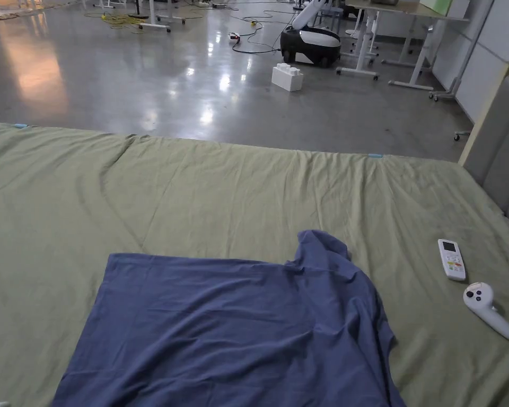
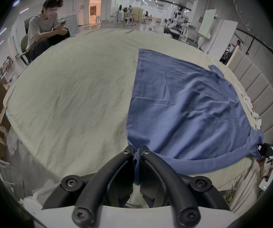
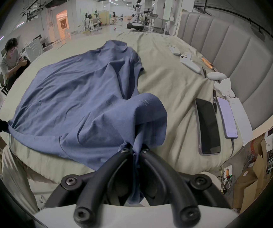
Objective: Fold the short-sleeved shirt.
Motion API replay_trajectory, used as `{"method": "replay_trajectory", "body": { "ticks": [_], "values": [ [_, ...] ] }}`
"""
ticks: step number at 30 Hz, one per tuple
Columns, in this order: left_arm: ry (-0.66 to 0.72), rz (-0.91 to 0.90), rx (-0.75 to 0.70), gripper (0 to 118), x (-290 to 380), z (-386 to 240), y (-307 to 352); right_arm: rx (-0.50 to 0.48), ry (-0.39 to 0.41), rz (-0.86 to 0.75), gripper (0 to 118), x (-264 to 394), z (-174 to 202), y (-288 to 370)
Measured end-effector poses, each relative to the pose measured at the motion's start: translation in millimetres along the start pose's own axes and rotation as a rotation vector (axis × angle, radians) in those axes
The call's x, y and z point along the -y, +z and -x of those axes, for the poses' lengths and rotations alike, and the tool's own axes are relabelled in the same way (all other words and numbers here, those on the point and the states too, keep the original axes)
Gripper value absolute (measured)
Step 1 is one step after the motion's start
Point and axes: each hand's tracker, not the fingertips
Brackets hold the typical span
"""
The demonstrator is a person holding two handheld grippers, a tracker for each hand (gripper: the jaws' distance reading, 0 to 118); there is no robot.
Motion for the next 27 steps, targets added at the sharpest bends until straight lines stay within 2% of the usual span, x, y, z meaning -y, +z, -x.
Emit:
{"method": "replay_trajectory", "body": {
  "ticks": [5, 13, 23, 27],
  "values": [
    [0.033, -0.082, 0.030, 6, -15, -2, 7, -0.014, -0.029, -0.058, 6, -16, -3, 6],
    [0.016, -0.196, 0.037, 6, -66, -13, 3, -0.012, -0.005, -0.183, 6, -77, 6, 3],
    [0.023, -0.199, -0.008, 6, -125, -13, -63, -0.018, -0.015, -0.174, 6, -152, 17, -87],
    [-0.019, -0.160, -0.026, 6, -138, -23, -89, -0.003, 0.015, -0.123, 7, -161, 23, -125]
  ]
}}
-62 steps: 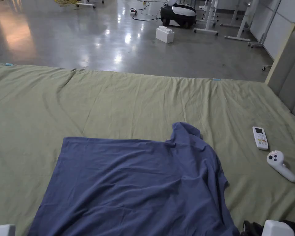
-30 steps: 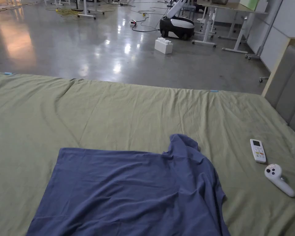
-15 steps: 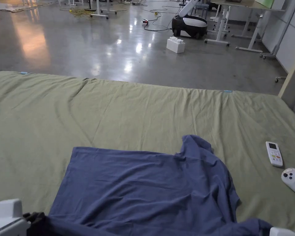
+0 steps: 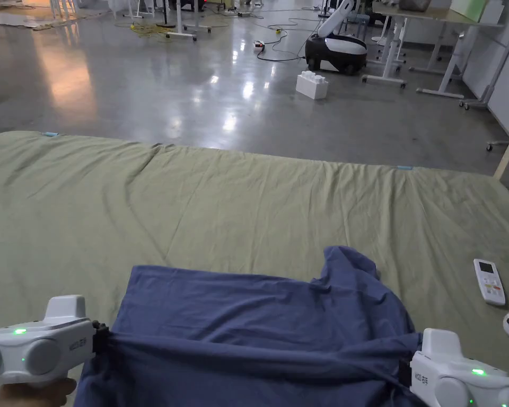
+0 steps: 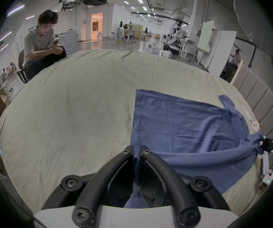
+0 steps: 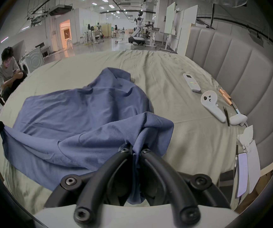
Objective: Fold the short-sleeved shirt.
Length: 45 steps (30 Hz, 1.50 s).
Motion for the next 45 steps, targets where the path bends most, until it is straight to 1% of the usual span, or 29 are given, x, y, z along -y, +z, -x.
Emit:
{"method": "replay_trajectory", "body": {
  "ticks": [4, 7, 8, 9, 11, 12, 13, 14, 16, 18, 20, 24, 26, 27, 28, 30, 32, 33, 35, 36, 38, 39, 40, 41, 42, 45],
  "values": [
    [-0.071, 0.054, -0.021, 6, 0, -11, -25, 0.004, 0.014, 0.047, 9, 0, 0, -24],
    [-0.088, 0.089, -0.023, 6, 4, -14, -37, 0.010, 0.027, 0.063, 14, 2, -1, -32],
    [-0.091, 0.098, -0.025, 6, 7, -15, -40, 0.013, 0.031, 0.064, 14, 3, -1, -33],
    [-0.088, 0.101, -0.025, 6, 8, -14, -41, 0.015, 0.036, 0.063, 20, 3, -1, -34],
    [-0.078, 0.111, -0.023, 7, 13, -13, -43, 0.039, 0.062, 0.056, 39, 4, 0, -31],
    [-0.064, 0.113, -0.020, 10, 15, -12, -42, 0.040, 0.066, 0.052, 47, 5, -1, -28],
    [-0.053, 0.114, -0.013, 20, 14, -11, -37, 0.044, 0.065, 0.045, 57, 6, -2, -24],
    [-0.040, 0.106, -0.011, 34, 14, -12, -32, 0.044, 0.057, 0.029, 63, 6, -4, -19],
    [-0.034, 0.077, 0.002, 64, 13, -14, -20, 0.025, 0.018, -0.043, 68, 5, -4, -3],
    [-0.041, 0.005, 0.020, 66, 8, -15, -9, 0.009, -0.001, -0.133, 69, 5, 1, 13],
    [-0.057, -0.092, 0.024, 66, 7, -24, 14, -0.020, 0.007, -0.241, 73, 4, 11, 36],
    [-0.058, -0.275, 0.041, 63, 9, -42, 58, -0.048, 0.017, -0.443, 73, 8, 36, 73],
    [-0.064, -0.383, 0.024, 51, 12, -43, 72, -0.044, 0.035, -0.526, 72, 12, 48, 92],
    [-0.069, -0.421, 0.019, 44, 14, -45, 82, -0.045, 0.039, -0.559, 69, 14, 53, 98],
    [-0.080, -0.470, 0.002, 36, 18, -49, 92, -0.044, 0.041, -0.600, 62, 16, 57, 107],
    [-0.100, -0.529, -0.024, 28, 25, -50, 102, -0.039, 0.063, -0.672, 46, 20, 64, 122],
    [-0.105, -0.582, -0.040, 17, 32, -51, 116, -0.023, 0.060, -0.701, 29, 25, 69, 134],
    [-0.097, -0.589, -0.043, 13, 36, -51, 120, -0.023, 0.062, -0.709, 23, 27, 70, 137],
    [-0.090, -0.597, -0.036, 7, 43, -49, 129, -0.018, 0.055, -0.714, 10, 33, 70, 145],
    [-0.090, -0.603, -0.041, 7, 46, -50, 132, -0.019, 0.048, -0.719, 4, 36, 69, 148],
    [-0.102, -0.607, -0.036, 7, 53, -51, 140, -0.030, 0.003, -0.700, 4, 44, 68, 153],
    [-0.107, -0.605, -0.037, 6, 56, -52, 143, -0.024, 0.007, -0.713, 4, 47, 67, 155],
    [-0.111, -0.599, -0.028, 3, 59, -51, 145, -0.017, 0.024, -0.739, 1, 50, 66, 159],
    [-0.112, -0.595, -0.018, 2, 64, -52, 148, -0.016, 0.012, -0.717, 1, 54, 65, 161],
    [-0.112, -0.585, -0.009, 2, 68, -53, 150, -0.013, 0.001, -0.729, 1, 59, 63, 165],
    [-0.126, -0.515, -0.003, 1, 76, -53, 154, 0.003, -0.001, -0.738, 0, 66, 61, 173]
  ]
}}
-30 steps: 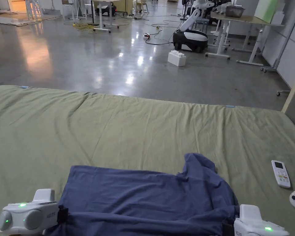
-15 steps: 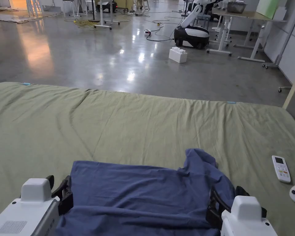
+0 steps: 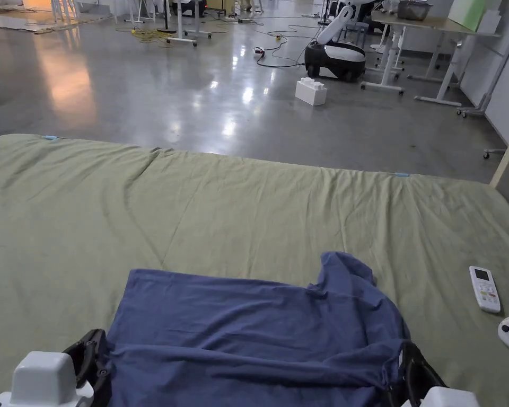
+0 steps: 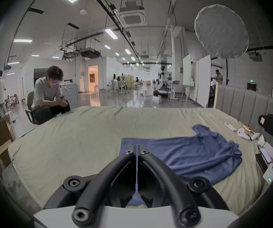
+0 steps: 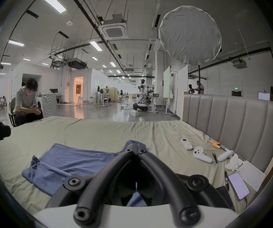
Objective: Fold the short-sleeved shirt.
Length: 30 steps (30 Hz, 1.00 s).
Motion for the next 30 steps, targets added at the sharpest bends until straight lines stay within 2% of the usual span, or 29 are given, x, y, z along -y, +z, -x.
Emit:
{"method": "replay_trajectory", "body": {
  "ticks": [4, 12, 15, 16, 17, 18, 21, 23, 26, 27, 29, 30],
  "values": [
    [0.030, 0.147, 0.011, 1, 13, 15, -11, 0.020, 0.009, 0.007, 0, 3, -5, 6],
    [0.124, 0.493, 0.034, 4, 46, 57, -75, 0.033, 0.016, 0.078, 0, 16, -14, 0],
    [0.116, 0.583, -0.002, 41, 53, 62, -100, 0.036, 0.010, 0.103, 0, 23, -15, -3],
    [0.137, 0.608, -0.001, 59, 52, 60, -104, 0.036, 0.011, 0.111, 0, 24, -16, -5],
    [0.164, 0.633, 0.001, 68, 53, 62, -111, 0.036, 0.011, 0.120, 0, 26, -17, -6],
    [0.180, 0.671, -0.006, 69, 53, 62, -117, 0.037, 0.013, 0.125, 0, 27, -17, -6],
    [0.166, 0.747, -0.020, 69, 58, 56, -134, 0.040, 0.020, 0.146, 0, 32, -19, -9],
    [0.106, 0.825, -0.061, 69, 69, 48, -147, 0.044, 0.015, 0.166, 0, 37, -22, -10],
    [0.052, 0.804, -0.074, 68, 72, 36, -143, 0.054, 0.001, 0.197, 0, 44, -27, -12],
    [0.050, 0.810, -0.084, 63, 69, 31, -143, 0.060, -0.005, 0.207, 0, 46, -29, -12],
    [0.017, 0.811, -0.060, 38, 60, 20, -131, 0.075, -0.019, 0.228, 0, 49, -34, -13],
    [-0.012, 0.814, -0.049, 19, 58, 16, -129, 0.080, -0.029, 0.234, 0, 50, -37, -13]
  ]
}}
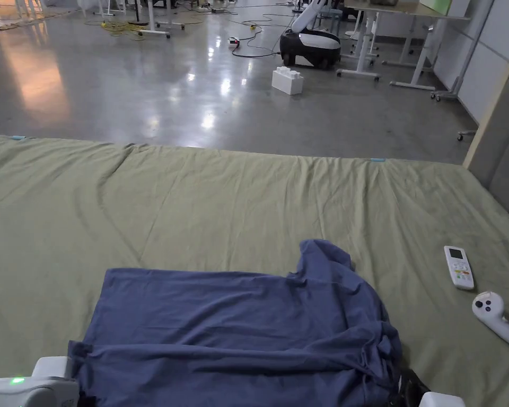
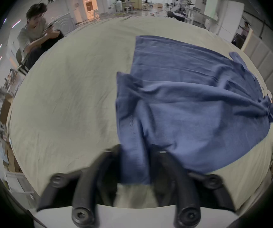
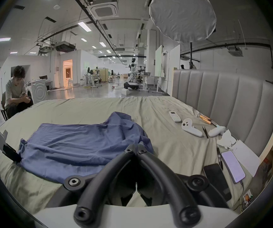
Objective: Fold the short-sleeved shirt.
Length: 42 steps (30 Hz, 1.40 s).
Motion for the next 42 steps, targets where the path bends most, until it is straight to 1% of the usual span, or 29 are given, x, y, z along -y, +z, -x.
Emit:
{"method": "replay_trajectory", "body": {
  "ticks": [1, 2, 4, 6, 9, 10, 11, 12, 13, 14, 15, 16, 17, 19, 20, 22, 26, 27, 29, 30, 31, 32, 33, 34, 35, 37, 42],
  "values": [
    [-0.031, -0.002, 0.002, 10, 1, -3, 2, 0.005, -0.008, 0.015, 0, 1, -3, -2],
    [-0.022, 0.000, 0.043, 9, 0, -4, 5, 0.014, -0.013, 0.029, 0, 2, -6, -4],
    [-0.015, 0.001, 0.037, 8, 2, -5, 11, 0.017, -0.028, 0.063, 0, 5, -14, -10],
    [-0.016, -0.017, 0.049, 8, 2, 7, 9, 0.020, -0.063, 0.154, 0, 9, -22, -17],
    [0.016, -0.065, 0.065, 8, 5, 18, 18, -0.010, -0.037, 0.197, 1, 10, -36, -32],
    [0.014, -0.065, 0.068, 8, 4, 21, 20, -0.023, -0.015, 0.236, 3, 10, -39, -39],
    [0.013, -0.073, 0.069, 8, 4, 22, 23, -0.045, 0.006, 0.286, 9, 9, -41, -47],
    [0.010, -0.087, 0.070, 8, 4, 22, 26, -0.056, -0.008, 0.298, 19, 10, -43, -53],
    [0.005, -0.090, 0.074, 8, 3, 22, 29, -0.067, 0.005, 0.347, 39, 10, -43, -62],
    [0.002, -0.090, 0.075, 8, 1, 24, 27, -0.078, -0.001, 0.386, 52, 9, -45, -71],
    [0.000, -0.094, 0.075, 8, 1, 25, 27, -0.085, -0.010, 0.400, 62, 9, -45, -79],
    [0.000, -0.096, 0.076, 8, 0, 25, 28, -0.104, -0.018, 0.449, 71, 9, -45, -88],
    [0.002, -0.097, 0.078, 8, 0, 25, 28, -0.115, -0.020, 0.484, 74, 8, -44, -97],
    [0.006, -0.098, 0.080, 8, -1, 26, 26, -0.137, 0.005, 0.545, 79, 8, -40, -114],
    [0.008, -0.097, 0.081, 8, 0, 27, 25, -0.133, 0.024, 0.552, 79, 9, -35, -123],
    [0.014, -0.096, 0.082, 8, 0, 28, 23, -0.123, 0.033, 0.580, 79, 10, -29, -138],
    [0.025, -0.088, 0.083, 8, 1, 28, 19, -0.143, 0.049, 0.745, 79, 25, -16, -170],
    [0.028, -0.085, 0.083, 8, 1, 28, 18, -0.135, 0.055, 0.778, 78, 30, -13, -174],
    [0.038, -0.082, 0.084, 8, 1, 29, 16, -0.120, 0.062, 0.751, 76, 28, -8, -172],
    [0.039, -0.081, 0.083, 8, 1, 29, 15, -0.116, 0.066, 0.759, 69, 24, -6, -171],
    [0.039, -0.081, 0.082, 8, 1, 29, 14, -0.120, 0.063, 0.760, 54, 22, -4, -169],
    [0.037, -0.082, 0.082, 8, 1, 29, 14, -0.125, 0.061, 0.759, 45, 21, -4, -166],
    [0.035, -0.085, 0.083, 8, 2, 29, 13, -0.128, 0.064, 0.756, 38, 21, -2, -164],
    [0.032, -0.087, 0.081, 8, 2, 27, 14, -0.144, 0.063, 0.751, 27, 21, -1, -164],
    [0.031, -0.088, 0.081, 8, 2, 27, 14, -0.150, 0.057, 0.749, 19, 22, 0, -164],
    [0.036, -0.099, 0.085, 8, 3, 28, 13, -0.151, 0.035, 0.743, 13, 21, 1, -162],
    [0.041, -0.156, 0.110, 8, 0, 33, 25, -0.138, 0.033, 0.707, 11, 11, 0, -149]
  ]
}}
